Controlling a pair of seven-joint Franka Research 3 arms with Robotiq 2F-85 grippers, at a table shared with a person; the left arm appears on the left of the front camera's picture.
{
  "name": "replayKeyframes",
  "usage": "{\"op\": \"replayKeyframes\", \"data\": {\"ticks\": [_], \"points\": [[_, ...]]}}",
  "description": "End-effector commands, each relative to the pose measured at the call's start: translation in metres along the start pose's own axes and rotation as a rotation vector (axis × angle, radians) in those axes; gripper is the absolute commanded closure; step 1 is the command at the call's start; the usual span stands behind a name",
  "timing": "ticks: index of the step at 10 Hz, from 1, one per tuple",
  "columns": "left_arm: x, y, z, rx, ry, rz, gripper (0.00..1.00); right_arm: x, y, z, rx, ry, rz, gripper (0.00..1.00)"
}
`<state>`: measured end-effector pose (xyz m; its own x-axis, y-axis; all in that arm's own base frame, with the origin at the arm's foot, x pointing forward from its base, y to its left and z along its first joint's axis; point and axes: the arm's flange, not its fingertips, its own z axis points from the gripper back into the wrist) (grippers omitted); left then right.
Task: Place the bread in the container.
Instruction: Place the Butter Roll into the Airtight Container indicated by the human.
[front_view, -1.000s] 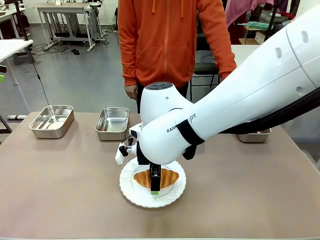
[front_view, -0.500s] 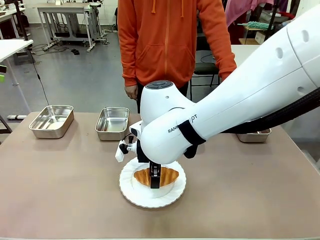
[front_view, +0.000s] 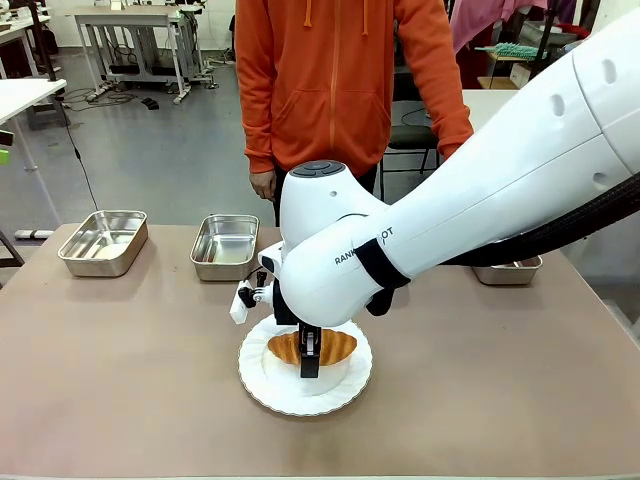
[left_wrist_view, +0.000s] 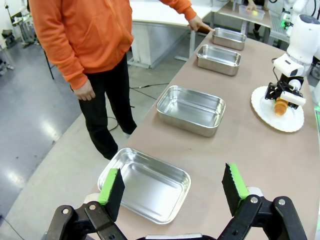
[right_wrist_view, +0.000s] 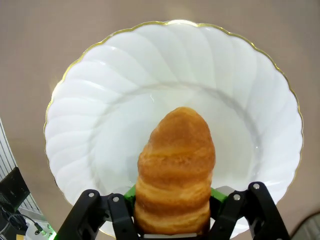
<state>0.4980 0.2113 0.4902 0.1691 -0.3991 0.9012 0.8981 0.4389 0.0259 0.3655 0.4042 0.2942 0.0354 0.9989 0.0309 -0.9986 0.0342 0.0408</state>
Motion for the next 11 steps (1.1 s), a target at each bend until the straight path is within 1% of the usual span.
{"op": "replayKeyframes", "data": {"ticks": [1, 4, 5, 6, 7, 8, 10, 11], "points": [[0.001, 0.000, 0.000, 0.006, 0.002, -0.003, 0.00, -0.007, -0.006, 0.024, -0.013, -0.008, -0.047, 0.59], [0.001, 0.000, 0.000, 0.006, 0.002, -0.003, 0.00, -0.041, -0.023, 0.099, -0.010, -0.016, -0.180, 0.59], [0.001, 0.000, 0.000, 0.006, 0.002, -0.003, 0.00, -0.059, -0.031, 0.125, -0.030, -0.004, -0.266, 0.59], [0.001, 0.000, 0.000, 0.006, 0.002, -0.003, 0.00, -0.088, -0.045, 0.153, -0.051, -0.015, -0.403, 0.59], [0.001, 0.000, 0.000, 0.006, 0.002, -0.003, 0.00, -0.113, -0.058, 0.171, -0.094, -0.011, -0.605, 0.59], [0.001, 0.000, 0.000, 0.006, 0.002, -0.003, 0.00, -0.136, -0.068, 0.182, -0.094, 0.001, -0.806, 0.59], [0.001, 0.000, 0.000, 0.006, 0.002, -0.003, 0.00, -0.184, -0.087, 0.190, -0.118, -0.014, -1.032, 0.59], [0.001, 0.000, 0.000, 0.006, 0.002, -0.003, 0.00, -0.207, -0.095, 0.190, -0.119, -0.037, -1.095, 0.59]]}}
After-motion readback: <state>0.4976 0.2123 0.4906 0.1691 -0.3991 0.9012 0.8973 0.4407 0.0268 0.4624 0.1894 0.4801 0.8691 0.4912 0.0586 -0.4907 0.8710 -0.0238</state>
